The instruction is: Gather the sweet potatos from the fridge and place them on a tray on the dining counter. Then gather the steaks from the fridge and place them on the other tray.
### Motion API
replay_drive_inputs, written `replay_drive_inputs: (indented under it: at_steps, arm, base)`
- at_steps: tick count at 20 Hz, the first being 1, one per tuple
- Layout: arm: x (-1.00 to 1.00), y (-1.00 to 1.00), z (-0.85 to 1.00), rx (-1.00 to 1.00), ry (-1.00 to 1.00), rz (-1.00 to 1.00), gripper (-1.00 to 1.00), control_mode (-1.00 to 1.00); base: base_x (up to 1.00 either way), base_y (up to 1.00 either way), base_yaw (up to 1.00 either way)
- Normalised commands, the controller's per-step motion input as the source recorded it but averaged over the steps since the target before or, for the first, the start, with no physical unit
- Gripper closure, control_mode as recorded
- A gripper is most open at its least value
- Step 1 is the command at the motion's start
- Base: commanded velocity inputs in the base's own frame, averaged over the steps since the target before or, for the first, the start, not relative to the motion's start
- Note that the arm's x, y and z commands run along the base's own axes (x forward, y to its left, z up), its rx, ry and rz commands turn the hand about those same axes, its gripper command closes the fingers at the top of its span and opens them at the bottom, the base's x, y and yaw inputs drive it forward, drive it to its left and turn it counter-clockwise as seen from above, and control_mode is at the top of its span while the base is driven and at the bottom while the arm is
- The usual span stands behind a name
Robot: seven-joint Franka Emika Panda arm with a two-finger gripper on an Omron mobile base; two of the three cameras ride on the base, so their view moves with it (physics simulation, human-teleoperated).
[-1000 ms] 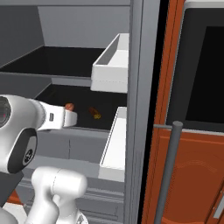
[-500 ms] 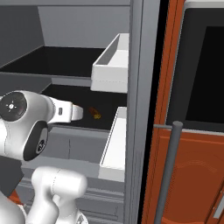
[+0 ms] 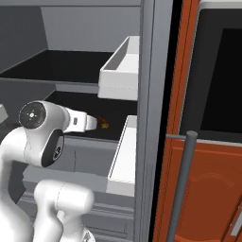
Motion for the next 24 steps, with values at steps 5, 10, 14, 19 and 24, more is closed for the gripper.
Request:
replay_drive_inputs:
  at_steps: [5, 10, 14, 19, 24]
  arm:
    - [0.52, 0.0, -0.34, 0.0, -0.03, 0.0, -1.0, -1.0]
    - [0.46, 0.0, -0.21, 0.0, -0.02, 0.0, -1.0, -1.0]
    - [0.3, -0.02, -0.3, 0.0, 0.0, 0.0, -1.0, -1.0]
    - [0.48, -0.04, -0.19, 0.0, 0.0, 0.0, -1.0, -1.0]
    - [0.45, -0.11, -0.2, 0.0, 0.0, 0.0, -1.0, -1.0]
  base:
    - [0.0, 0.0, 0.0]
    - [0.0, 0.0, 0.0]
    - [0.0, 0.0, 0.0]
    - [0.0, 0.0, 0.0]
    - [0.0, 0.0, 0.0]
